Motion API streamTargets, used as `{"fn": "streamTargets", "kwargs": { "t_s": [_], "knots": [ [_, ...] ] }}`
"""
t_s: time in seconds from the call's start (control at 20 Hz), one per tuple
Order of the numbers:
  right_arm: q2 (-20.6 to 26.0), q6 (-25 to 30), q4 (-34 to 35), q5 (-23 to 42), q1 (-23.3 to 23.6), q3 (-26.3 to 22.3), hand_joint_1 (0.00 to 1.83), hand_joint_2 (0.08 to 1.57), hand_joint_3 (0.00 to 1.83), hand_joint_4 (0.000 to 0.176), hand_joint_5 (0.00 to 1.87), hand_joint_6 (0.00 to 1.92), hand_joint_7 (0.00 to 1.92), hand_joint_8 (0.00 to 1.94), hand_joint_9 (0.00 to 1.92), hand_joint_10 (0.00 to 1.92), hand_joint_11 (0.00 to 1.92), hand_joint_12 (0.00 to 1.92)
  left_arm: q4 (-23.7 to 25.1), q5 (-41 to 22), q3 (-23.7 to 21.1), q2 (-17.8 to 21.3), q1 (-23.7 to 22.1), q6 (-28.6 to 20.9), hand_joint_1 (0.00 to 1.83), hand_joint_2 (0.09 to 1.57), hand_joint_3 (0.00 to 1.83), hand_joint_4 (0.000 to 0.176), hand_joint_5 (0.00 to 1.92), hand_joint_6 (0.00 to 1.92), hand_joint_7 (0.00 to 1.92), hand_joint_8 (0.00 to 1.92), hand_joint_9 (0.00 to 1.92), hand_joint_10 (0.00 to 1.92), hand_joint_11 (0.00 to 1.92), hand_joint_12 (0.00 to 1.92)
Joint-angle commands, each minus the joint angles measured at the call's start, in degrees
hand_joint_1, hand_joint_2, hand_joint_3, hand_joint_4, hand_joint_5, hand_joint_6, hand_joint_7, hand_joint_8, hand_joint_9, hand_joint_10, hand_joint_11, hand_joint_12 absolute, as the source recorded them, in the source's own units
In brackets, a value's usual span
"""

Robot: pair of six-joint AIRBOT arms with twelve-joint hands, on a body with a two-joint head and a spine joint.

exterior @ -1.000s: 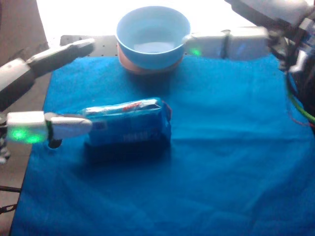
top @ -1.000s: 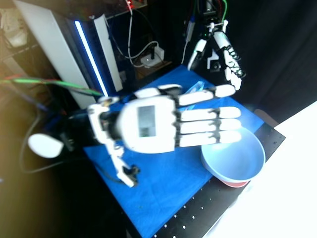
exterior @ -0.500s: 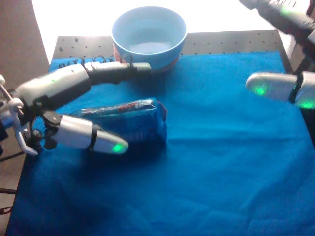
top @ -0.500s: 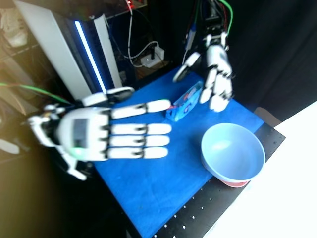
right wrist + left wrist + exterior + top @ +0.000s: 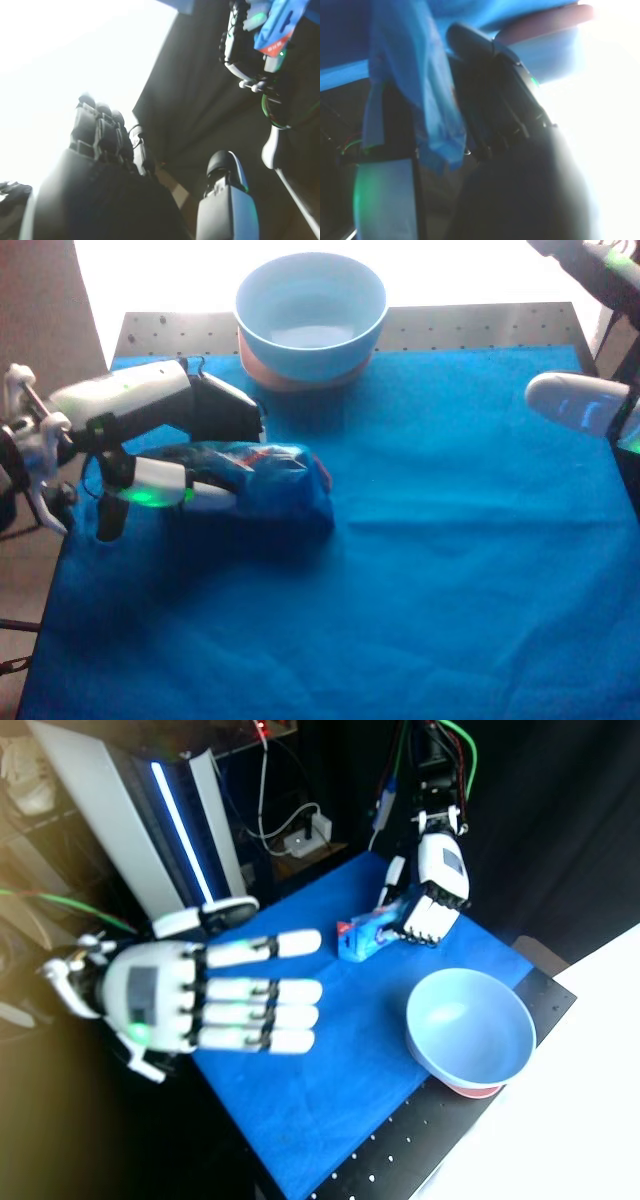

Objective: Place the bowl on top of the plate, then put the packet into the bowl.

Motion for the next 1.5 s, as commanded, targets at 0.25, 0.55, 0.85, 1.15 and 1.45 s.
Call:
{"fn": "streamTargets", "kwargs": {
  "t_s": [0.25,0.55,0.85,1.15,1.45],
  "knots": [
    [0.02,0.31,1.30,7.56,-0.19,-0.32,0.42,1.02,0.00,0.176,0.00,0.00,0.00,0.00,0.00,0.00,0.00,0.00,-1.27,-14.19,-1.49,4.55,-9.15,2.33,1.37,1.13,0.00,0.000,0.91,1.00,0.94,1.06,0.88,1.24,0.70,1.19],
    [-0.46,0.31,1.54,7.55,-0.35,-0.21,0.43,1.06,0.01,0.176,0.00,0.00,0.00,0.00,0.00,0.00,0.00,0.00,-0.84,-3.54,4.34,-0.54,-24.79,11.54,1.38,1.08,0.00,0.000,0.93,1.02,1.06,0.75,1.02,1.06,0.94,1.14],
    [-1.96,0.31,1.55,7.55,-0.36,0.92,0.41,1.11,0.02,0.176,0.00,0.00,0.00,0.00,0.00,0.00,0.00,0.00,-2.64,12.48,14.27,-11.34,-30.25,18.84,1.39,1.07,0.00,0.000,0.99,0.77,1.06,0.84,1.10,1.06,0.95,1.19],
    [-2.26,0.31,1.55,7.55,-0.35,0.95,0.36,1.08,0.00,0.176,0.00,0.00,0.00,0.00,0.00,0.00,0.00,0.00,-3.39,19.38,19.87,-16.22,-28.19,18.85,0.97,1.03,0.00,0.000,0.64,0.16,0.71,0.41,0.68,0.67,0.45,1.29],
    [-2.40,0.32,1.54,7.55,-0.37,0.91,0.39,1.11,0.01,0.176,0.00,0.00,0.00,0.00,0.00,0.00,0.00,0.00,-3.38,16.82,17.81,-14.99,-27.23,18.85,0.67,0.94,0.00,0.117,0.32,0.00,0.37,0.00,0.40,0.00,0.00,0.74]
  ]
}}
